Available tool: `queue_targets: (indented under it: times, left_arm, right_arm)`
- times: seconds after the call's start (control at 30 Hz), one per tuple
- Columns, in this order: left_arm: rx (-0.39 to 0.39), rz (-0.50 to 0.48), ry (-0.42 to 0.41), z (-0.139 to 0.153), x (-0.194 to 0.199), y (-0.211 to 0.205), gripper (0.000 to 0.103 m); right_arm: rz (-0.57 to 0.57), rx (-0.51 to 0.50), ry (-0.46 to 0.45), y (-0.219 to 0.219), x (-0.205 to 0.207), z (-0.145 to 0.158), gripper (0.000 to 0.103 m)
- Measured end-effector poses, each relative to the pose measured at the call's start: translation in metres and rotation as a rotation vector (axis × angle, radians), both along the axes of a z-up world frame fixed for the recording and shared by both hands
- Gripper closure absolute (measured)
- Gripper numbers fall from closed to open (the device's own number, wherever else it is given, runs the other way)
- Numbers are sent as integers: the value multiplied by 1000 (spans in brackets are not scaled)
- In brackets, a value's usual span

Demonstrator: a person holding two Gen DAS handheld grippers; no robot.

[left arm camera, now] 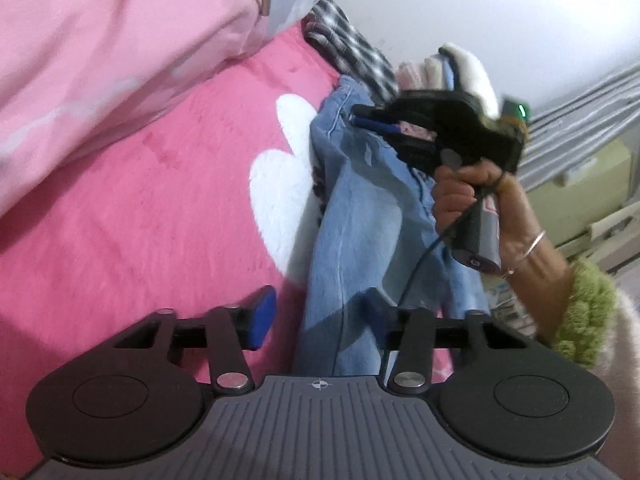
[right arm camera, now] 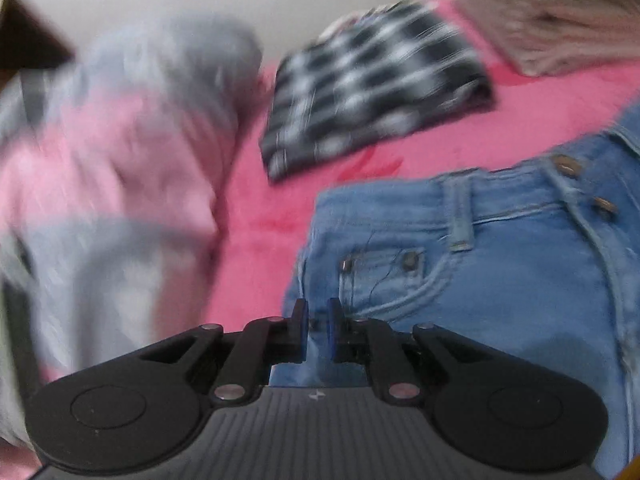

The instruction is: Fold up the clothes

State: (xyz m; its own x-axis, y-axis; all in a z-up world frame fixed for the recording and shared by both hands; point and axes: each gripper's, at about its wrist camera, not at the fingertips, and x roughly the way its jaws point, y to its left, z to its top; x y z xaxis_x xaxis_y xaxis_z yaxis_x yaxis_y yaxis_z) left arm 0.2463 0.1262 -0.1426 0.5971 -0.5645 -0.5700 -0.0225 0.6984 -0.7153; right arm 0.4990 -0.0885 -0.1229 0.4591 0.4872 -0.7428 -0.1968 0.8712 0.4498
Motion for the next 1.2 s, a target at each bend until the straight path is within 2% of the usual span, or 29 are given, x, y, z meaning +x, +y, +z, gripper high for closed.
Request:
queue_targets:
  times: [0.03, 0.07, 0.27, 0.37, 0.43, 0.5, 0.53, 0.6, 0.67, 0.73, 0.77, 0.83, 0.93, 1.0, 1.1, 1.13, 1.2]
  left_arm:
    - [22, 2, 8, -1, 2, -2, 88]
    - [44, 9, 16, -2, 3, -2, 93]
    - [105, 61, 13, 0, -7, -1, 97]
    - [108, 68, 12, 0, -6, -3, 97]
    - [114, 69, 6, 0, -8, -3, 96]
    - [116, 74, 4, 0, -9, -3, 96]
    - [115, 77, 6, 1, -9, -3, 96]
    - [111, 80, 14, 2, -7, -3, 96]
    - [81, 77, 22, 4, -4, 0, 95]
    - [37, 84, 23, 6, 1, 6, 93]
    - [22, 95, 14, 7, 3, 9, 90]
    - [7, 109, 1, 10, 10, 14, 69]
    - [43, 72, 4, 12, 31, 12, 64]
    - [106, 32, -17, 12, 50, 2, 64]
    - [190, -32, -59, 10, 72, -13, 66]
    - [218, -41, -69, 10, 77, -18, 74]
    - [262, -38, -78, 8, 81, -24, 84]
  right_arm:
    - [16, -52, -11, 11, 2, -3, 93]
    - [19, -73, -22, 17, 4, -5, 93]
    - [74, -191, -109, 47, 10, -16, 94]
    - [67, -112, -144, 29, 4, -7, 94]
    - [-19, -3, -201, -2, 0, 8, 93]
    - [-114, 87, -200, -40, 1, 21, 93]
    - [-149, 99, -177, -58, 3, 27, 93]
    - [-134, 59, -139, -83, 3, 35, 93]
    - [-89, -14, -112, -99, -3, 38, 93]
    - [-61, -25, -78, -108, -13, 38, 92]
    - [-47, 2, -68, -112, -22, 38, 92]
    - [-17, 52, -58, -121, -47, 40, 92]
    - [35, 77, -22, -122, -85, 37, 92]
    - [66, 81, 1, -123, -105, 34, 92]
    - [127, -2, -41, -117, -136, 28, 92]
    - [154, -39, -80, -113, -144, 29, 92]
    - [214, -103, -170, -102, -154, 30, 92]
